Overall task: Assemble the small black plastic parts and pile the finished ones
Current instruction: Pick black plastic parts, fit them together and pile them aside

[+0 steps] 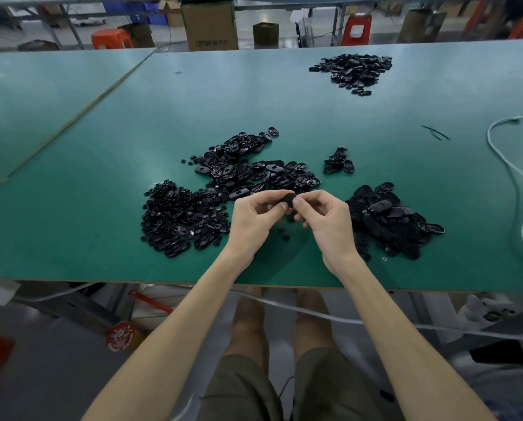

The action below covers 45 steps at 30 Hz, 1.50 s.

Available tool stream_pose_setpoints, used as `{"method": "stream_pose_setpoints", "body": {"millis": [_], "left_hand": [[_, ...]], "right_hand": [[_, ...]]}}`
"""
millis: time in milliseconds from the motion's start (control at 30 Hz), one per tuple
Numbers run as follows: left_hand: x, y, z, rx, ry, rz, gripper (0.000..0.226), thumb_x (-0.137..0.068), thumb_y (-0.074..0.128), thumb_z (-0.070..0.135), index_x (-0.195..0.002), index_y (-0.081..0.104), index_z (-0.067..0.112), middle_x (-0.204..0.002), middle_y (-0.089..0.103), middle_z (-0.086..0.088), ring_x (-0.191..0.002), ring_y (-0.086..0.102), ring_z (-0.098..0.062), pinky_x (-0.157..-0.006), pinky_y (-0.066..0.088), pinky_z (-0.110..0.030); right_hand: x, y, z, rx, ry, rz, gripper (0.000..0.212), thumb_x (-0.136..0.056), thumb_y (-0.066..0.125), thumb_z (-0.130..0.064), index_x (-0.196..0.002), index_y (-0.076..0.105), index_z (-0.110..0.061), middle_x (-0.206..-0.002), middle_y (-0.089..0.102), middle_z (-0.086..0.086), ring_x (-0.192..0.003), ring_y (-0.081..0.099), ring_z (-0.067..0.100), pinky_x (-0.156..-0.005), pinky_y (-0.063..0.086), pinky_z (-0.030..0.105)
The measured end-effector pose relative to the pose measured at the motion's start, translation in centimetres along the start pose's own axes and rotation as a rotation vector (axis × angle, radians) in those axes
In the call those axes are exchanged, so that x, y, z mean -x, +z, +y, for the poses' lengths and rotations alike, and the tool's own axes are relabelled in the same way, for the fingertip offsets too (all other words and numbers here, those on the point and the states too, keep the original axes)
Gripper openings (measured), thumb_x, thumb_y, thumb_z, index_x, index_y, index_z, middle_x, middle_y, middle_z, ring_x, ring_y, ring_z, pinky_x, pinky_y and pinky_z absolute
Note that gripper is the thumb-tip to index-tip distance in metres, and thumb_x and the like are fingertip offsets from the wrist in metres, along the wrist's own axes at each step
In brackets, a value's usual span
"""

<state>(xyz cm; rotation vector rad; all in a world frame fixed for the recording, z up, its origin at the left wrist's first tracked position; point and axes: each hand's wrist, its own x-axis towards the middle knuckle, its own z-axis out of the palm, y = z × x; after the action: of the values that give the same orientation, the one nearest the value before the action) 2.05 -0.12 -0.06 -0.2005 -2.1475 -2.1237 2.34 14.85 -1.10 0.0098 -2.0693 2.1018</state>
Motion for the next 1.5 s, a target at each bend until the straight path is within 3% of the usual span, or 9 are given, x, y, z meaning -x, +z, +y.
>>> {"method": "stream_pose_setpoints", "body": {"millis": [200,433,533,633,767,933,1033,1200,1500], "left_hand": [[-1.4,1.2,2.5,-0.174,0.095,0.061,0.025,-0.091,0.069,-0.005,-0.108,0.078,0.011,-0.101,0.078,-0.008,-0.093,0.073,-0.032,-0.091,0.059,-0.043],[-3.6,6.9,6.5,-0.405,0.225,-0.254,0.017,-0.087,0.077,0.007,-0.098,0.079,0.019,-0.085,0.075,0.015,-0.076,0.065,0.008,-0.075,0.047,-0.007],[-4.0,9.7,6.7,-0.532,0.25,-0.431,0.014,-0.088,0.075,0.005,-0.098,0.079,0.015,-0.087,0.073,0.01,-0.07,0.059,0.016,-0.072,0.044,-0.002],[-4.1,11.7,6.2,-0.627,0.24,-0.541,0.015,-0.09,0.074,0.004,-0.103,0.079,0.009,-0.093,0.075,0.001,-0.074,0.063,0.006,-0.076,0.049,-0.009],[-4.3,12.4,5.6,-0.68,0.21,-0.515,0.021,-0.092,0.072,0.006,-0.112,0.077,0.009,-0.105,0.077,-0.004,-0.092,0.069,-0.014,-0.092,0.055,-0.028],[-4.2,11.3,5.2,-0.621,0.226,-0.42,0.021,-0.096,0.066,0.004,-0.114,0.076,0.009,-0.11,0.076,-0.002,-0.084,0.062,-0.004,-0.082,0.046,-0.006],[-4.2,10.0,5.1,-0.599,0.226,-0.271,0.024,-0.099,0.059,0.005,-0.112,0.077,0.015,-0.114,0.074,0.001,-0.083,0.062,-0.003,-0.08,0.046,-0.01],[-6.1,5.7,4.1,-1.002,0.166,-0.089,0.031,-0.097,0.054,0.004,-0.118,0.072,0.017,-0.12,0.066,-0.007,-0.11,0.062,-0.027,-0.096,0.048,-0.041],[-6.7,2.7,0.8,-1.379,0.201,-0.17,0.033,-0.103,0.057,0.029,-0.135,0.064,0.028,-0.14,0.052,0.0,-0.131,0.042,-0.026,-0.109,0.025,-0.041]], "right_hand": [[-0.2,0.2,-0.1,-0.007,0.007,0.055,0.01,-0.099,0.067,-0.012,-0.106,0.073,-0.016,-0.083,0.077,-0.003,-0.071,0.071,0.01,-0.064,0.053,0.022],[-0.2,0.2,0.1,0.166,0.089,0.045,0.03,-0.095,0.058,0.003,-0.074,0.059,-0.018,-0.064,0.061,-0.013,-0.061,0.053,0.004,-0.066,0.047,0.025],[0.3,-0.1,0.2,-0.004,0.136,-0.008,0.014,-0.106,0.048,0.002,-0.112,0.059,-0.004,-0.096,0.061,0.0,-0.087,0.058,0.011,-0.088,0.048,0.036],[0.4,-0.3,-0.1,-0.245,0.127,-0.058,0.027,-0.109,0.044,0.001,-0.129,0.055,0.015,-0.103,0.064,0.013,-0.087,0.066,0.01,-0.076,0.055,0.024],[0.4,-0.3,0.1,-0.239,0.119,-0.01,0.026,-0.101,0.059,0.003,-0.125,0.059,0.013,-0.1,0.065,0.015,-0.078,0.063,0.013,-0.066,0.056,0.023],[0.4,-0.1,-0.1,-0.288,0.149,-0.053,0.025,-0.107,0.044,0.005,-0.128,0.056,0.012,-0.099,0.065,0.008,-0.082,0.067,0.007,-0.073,0.057,0.024],[0.2,0.2,0.1,-0.078,0.142,0.021,0.017,-0.099,0.056,0.007,-0.113,0.065,0.004,-0.087,0.062,0.0,-0.082,0.061,0.014,-0.08,0.055,0.038],[-0.1,0.3,-0.3,0.034,0.053,0.109,0.01,-0.097,0.064,-0.005,-0.094,0.07,-0.013,-0.079,0.074,-0.003,-0.071,0.064,0.008,-0.066,0.05,0.028],[-0.2,0.3,-0.1,0.037,0.046,0.125,0.017,-0.097,0.061,-0.002,-0.101,0.07,-0.016,-0.082,0.074,-0.005,-0.067,0.069,0.008,-0.061,0.052,0.022]]}}
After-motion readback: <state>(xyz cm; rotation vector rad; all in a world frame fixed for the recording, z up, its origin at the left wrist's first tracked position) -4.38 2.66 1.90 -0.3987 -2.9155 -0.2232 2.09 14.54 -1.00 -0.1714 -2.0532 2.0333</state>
